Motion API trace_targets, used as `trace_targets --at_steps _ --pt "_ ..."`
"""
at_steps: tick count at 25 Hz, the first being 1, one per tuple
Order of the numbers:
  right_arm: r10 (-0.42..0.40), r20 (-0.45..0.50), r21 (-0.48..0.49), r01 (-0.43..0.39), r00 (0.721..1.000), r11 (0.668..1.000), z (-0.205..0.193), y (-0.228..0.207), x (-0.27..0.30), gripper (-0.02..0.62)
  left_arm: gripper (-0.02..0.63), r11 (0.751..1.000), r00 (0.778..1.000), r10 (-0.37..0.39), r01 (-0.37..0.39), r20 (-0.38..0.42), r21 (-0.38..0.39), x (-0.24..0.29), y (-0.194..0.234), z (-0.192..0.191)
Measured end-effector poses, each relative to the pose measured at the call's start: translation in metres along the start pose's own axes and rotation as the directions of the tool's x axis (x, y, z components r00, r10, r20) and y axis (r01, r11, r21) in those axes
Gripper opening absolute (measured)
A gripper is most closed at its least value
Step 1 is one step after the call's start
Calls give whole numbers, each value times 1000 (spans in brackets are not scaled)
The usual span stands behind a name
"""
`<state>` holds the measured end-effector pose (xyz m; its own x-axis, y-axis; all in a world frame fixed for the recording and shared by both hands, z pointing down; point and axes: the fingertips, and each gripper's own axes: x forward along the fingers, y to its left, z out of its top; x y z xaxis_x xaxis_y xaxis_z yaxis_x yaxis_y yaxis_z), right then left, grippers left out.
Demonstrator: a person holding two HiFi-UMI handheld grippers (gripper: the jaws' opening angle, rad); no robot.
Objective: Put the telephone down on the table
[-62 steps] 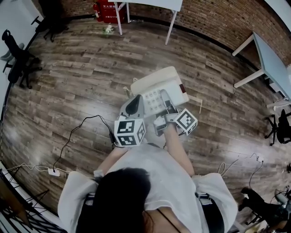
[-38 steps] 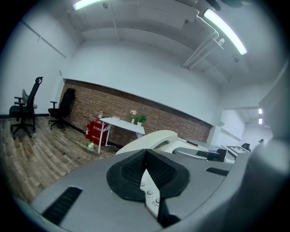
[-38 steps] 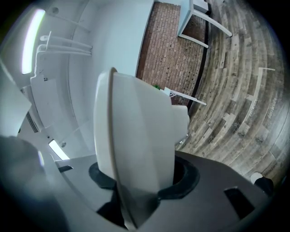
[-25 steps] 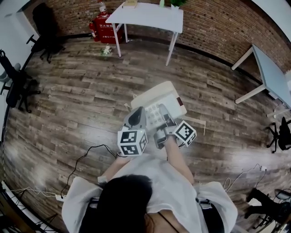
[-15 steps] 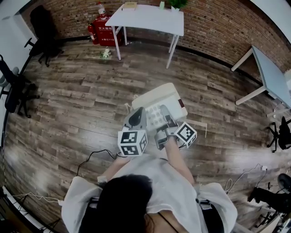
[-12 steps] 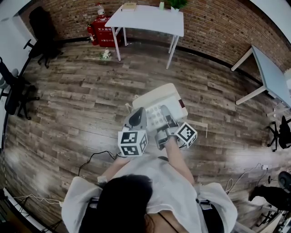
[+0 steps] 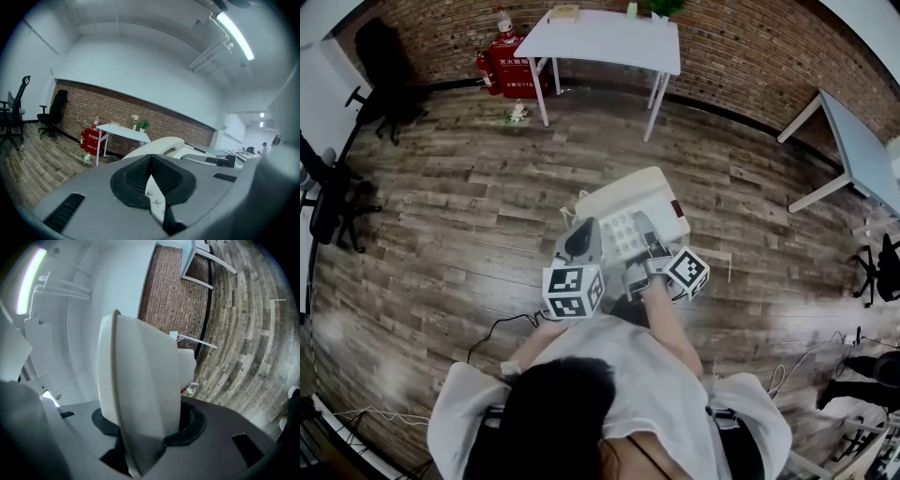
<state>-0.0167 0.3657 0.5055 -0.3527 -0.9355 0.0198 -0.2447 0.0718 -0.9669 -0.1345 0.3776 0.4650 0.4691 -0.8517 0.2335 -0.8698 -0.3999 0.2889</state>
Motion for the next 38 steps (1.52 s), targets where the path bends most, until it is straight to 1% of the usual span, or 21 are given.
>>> trace_targets --at_steps 5,11,16,19,24,31,35,38 --pt "-15 0 10 15 1000 1000 6 -5 7 225 25 1000 1000 8 -8 -10 -7 8 3 -1" --pt "3 -15 0 -3 1000 1000 9 -3 25 225 25 999 1000 24 -25 -13 -28 19 12 0" --pt "2 -32 10 -2 999 1000 21 -4 46 225 25 998 999 37 -38 -14 -41 42 16 6" --pt "2 -44 -3 -2 999 1000 30 -7 58 225 25 998 999 41 -42 -23 -49 58 17 6" --pt "24 -44 26 -23 999 999 50 -9 75 225 25 998 999 41 -42 -27 -51 87 15 13" --pt "2 -47 36 0 999 999 85 -22 95 225 25 997 998 60 -62 -37 -53 127 11 20" --pt "-1 -68 35 3 998 999 103 -30 111 225 25 993 995 85 -89 -55 -75 152 14 20" --pt "-4 -76 31 6 997 999 121 -35 123 225 25 994 995 79 -82 -55 -68 175 7 24"
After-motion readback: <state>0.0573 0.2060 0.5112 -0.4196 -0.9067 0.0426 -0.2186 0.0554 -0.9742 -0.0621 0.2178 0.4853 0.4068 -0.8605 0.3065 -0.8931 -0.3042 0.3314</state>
